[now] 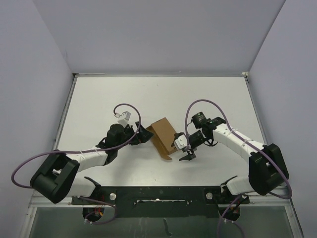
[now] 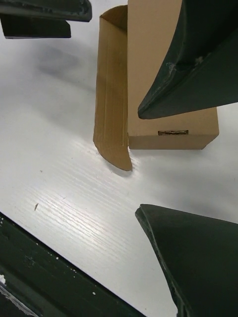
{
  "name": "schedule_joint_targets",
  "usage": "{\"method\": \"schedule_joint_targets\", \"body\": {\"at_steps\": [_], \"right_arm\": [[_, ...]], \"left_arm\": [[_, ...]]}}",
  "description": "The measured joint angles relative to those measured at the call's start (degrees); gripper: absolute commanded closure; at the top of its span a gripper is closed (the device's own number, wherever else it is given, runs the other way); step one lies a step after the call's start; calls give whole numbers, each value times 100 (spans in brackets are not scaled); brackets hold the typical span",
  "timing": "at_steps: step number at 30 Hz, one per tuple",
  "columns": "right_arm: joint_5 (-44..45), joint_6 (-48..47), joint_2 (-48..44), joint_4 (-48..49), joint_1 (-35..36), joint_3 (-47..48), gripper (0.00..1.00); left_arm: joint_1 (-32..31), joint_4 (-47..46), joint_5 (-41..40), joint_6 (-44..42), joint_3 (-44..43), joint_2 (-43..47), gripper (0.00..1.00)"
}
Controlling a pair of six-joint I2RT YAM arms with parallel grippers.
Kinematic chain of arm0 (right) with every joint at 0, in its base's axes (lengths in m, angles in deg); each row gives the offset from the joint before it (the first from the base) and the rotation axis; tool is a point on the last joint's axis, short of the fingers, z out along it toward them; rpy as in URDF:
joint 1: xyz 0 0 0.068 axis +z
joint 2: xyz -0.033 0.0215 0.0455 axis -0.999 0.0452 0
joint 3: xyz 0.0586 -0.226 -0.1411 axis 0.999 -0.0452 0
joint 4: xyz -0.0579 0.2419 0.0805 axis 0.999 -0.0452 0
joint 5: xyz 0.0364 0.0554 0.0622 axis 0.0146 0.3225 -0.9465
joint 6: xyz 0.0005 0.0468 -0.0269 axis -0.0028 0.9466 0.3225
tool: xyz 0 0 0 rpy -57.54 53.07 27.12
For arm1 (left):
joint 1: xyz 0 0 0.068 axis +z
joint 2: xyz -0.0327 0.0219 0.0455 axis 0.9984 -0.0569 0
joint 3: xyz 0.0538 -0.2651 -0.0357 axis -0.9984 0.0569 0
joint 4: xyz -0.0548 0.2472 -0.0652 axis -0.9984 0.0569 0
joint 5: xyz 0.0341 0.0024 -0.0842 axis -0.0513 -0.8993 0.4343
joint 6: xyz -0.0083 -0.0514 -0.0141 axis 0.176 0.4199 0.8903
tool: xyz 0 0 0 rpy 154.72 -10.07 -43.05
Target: Fold the paper box
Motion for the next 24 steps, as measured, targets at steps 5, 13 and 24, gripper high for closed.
{"method": "schedule_joint_targets", "body": {"at_steps": [5,13,24], "right_arm": [[31,-461,0,-136,85,-57,40],[273,-691,2,-127,555,-127,41],[474,-688,13,0,739,-160,42]], "left_arm": [[-7,-389,-289,874,-37,-634,2],[-33,-535,-522,1906,-282,-1351,7],[-87,-72,-728,2568,-1040,-1818,26]]}}
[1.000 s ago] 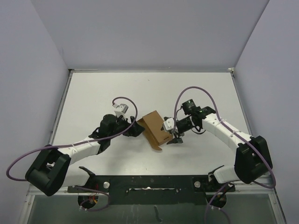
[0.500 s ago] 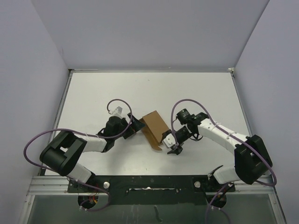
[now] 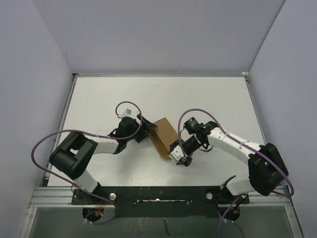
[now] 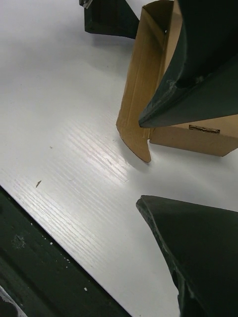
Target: Fold the paper box
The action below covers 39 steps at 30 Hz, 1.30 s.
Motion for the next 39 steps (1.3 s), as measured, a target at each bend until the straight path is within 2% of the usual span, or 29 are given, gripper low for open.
{"method": "schedule_joint_targets", "body": {"at_steps": [6,18,23,31,39], "right_arm": [[197,63,76,186,308,-44,43],[695,398,199,726,678,-232,49],[876,507,203,918,745,-289,50],[1091,754,264,1178,874,-310,55],[1373,1073,332,1438,879,-317,58]], "left_arm": [[-2,400,-66,68,-136,-42,38],[0,494,-39,109,-297,-310,46],[-2,485,-28,129,-297,-310,45],[0,476,42,160,-297,-310,36],[0,396,111,197,-297,-376,37]]}}
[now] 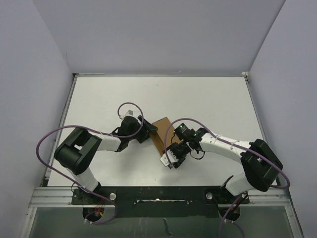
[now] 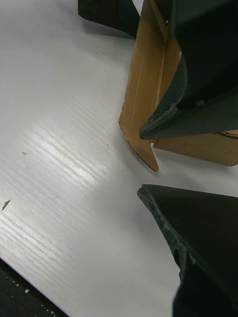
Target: Fold the paper box
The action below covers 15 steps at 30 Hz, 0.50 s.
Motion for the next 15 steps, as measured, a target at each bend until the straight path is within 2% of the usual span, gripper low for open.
{"method": "schedule_joint_targets", "body": {"at_steps": [15], "right_arm": [[271,278,70,234,17,0,64]], "left_arm": [[15,-188,136,39,-96,-199,47]]}}
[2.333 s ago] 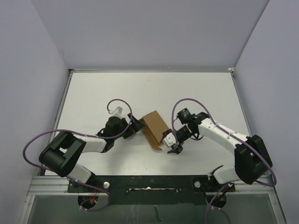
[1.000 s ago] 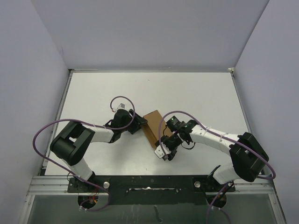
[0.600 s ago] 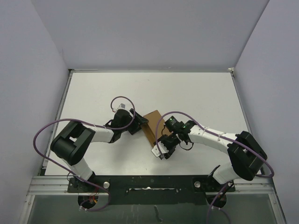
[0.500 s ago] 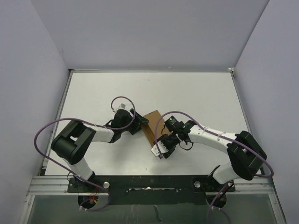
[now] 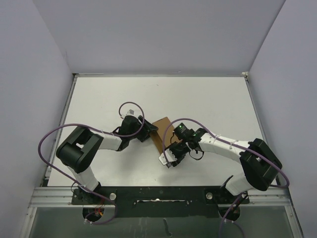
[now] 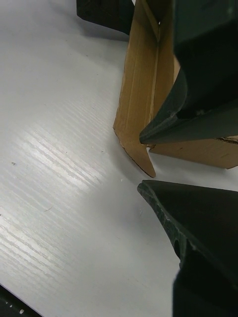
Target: Fold the paper box
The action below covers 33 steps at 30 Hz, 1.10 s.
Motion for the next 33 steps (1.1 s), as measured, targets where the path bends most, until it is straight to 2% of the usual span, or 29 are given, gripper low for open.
{"method": "schedule_joint_targets", "body": {"at_steps": [9,27,33], "right_arm": [[149,79,111,120,214,0,67],[688,623,199,503,391,-2,94],[791,782,197,669,391,-2,97]], "left_arm": [[0,-22,15,2,0,-2,49],[11,-55,15,-2,0,-22,52],[11,-48,15,-13,-37,-42,52]]}}
